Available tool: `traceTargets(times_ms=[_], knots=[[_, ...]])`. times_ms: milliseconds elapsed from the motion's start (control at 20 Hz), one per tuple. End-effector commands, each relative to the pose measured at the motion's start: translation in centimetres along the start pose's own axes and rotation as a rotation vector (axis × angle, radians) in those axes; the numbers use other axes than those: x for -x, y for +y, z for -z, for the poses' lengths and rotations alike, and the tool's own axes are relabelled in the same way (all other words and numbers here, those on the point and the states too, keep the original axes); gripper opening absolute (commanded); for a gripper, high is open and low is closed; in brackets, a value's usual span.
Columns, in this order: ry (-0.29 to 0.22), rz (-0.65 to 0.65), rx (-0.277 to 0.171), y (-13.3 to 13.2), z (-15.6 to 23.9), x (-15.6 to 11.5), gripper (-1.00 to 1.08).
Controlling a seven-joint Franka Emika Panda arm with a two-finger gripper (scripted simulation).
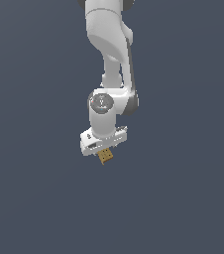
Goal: Pick up the object and move it to a goal position.
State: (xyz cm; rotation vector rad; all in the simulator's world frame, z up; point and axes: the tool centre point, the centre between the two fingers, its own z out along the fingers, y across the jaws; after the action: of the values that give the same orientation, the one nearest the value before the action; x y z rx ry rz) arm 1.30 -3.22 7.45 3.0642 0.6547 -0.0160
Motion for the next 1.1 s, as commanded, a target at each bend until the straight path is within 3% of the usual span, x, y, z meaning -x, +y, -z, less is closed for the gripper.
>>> traceTargets(times_ms=[0, 600, 1050], knots=[[0.006, 0.029, -0.002, 0.1, -0.6, -0.1, 1.00], [0.011, 0.055, -0.005, 0.1, -1.8, -0.2, 1.00], [0.012, 0.059, -0.005, 0.1, -5.8, -0.2, 1.00]])
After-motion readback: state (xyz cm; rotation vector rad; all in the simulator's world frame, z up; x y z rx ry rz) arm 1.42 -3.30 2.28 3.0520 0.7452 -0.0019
